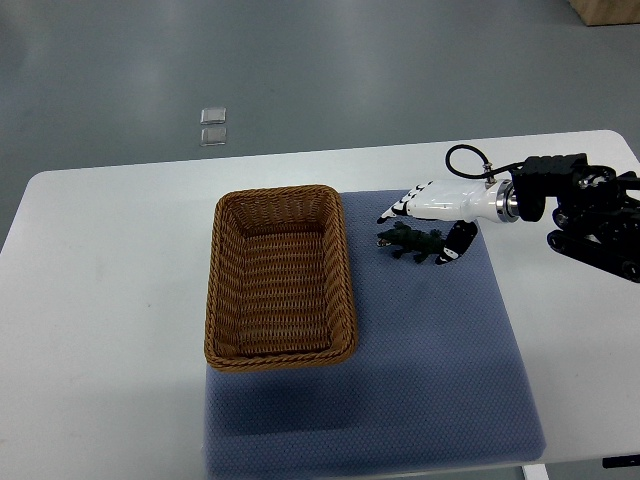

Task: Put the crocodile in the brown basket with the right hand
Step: 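Reach the right hand down over the green toy crocodile, then close the right hand fingers around the crocodile's body, then lift the crocodile off the mat with the right hand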

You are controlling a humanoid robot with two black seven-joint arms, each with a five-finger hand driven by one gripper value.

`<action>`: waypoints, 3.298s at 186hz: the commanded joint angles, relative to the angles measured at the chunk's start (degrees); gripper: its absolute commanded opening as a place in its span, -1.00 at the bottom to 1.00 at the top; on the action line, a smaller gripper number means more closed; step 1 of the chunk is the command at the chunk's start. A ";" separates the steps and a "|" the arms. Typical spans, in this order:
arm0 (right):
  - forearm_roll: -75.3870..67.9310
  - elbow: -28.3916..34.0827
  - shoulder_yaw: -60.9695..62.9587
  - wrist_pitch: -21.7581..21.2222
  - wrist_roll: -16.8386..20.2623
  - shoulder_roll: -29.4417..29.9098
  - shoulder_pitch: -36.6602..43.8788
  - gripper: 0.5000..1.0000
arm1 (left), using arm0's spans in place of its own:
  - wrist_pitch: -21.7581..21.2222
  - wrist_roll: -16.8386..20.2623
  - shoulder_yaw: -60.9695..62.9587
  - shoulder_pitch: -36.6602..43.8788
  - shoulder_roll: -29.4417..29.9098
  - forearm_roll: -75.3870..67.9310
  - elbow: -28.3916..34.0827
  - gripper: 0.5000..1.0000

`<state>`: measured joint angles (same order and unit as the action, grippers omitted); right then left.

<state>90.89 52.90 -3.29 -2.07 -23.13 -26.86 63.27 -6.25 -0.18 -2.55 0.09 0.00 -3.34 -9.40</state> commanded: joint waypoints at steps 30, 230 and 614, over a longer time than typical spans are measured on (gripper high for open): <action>1.92 -0.43 -0.23 0.31 0.19 0.93 0.54 0.71 | 0.01 0.00 0.00 0.00 0.00 0.00 0.00 1.00; 6.85 -4.29 -3.13 3.03 1.24 3.04 0.63 0.71 | 0.01 0.00 0.00 0.00 0.00 0.00 0.00 1.00; 5.79 -5.17 -3.57 8.31 3.35 2.95 3.09 -1.00 | 0.01 0.00 0.00 0.00 0.00 0.00 0.00 1.00</action>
<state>96.68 47.72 -6.77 5.71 -19.70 -23.98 66.58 -6.23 -0.18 -2.55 0.09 0.00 -3.34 -9.40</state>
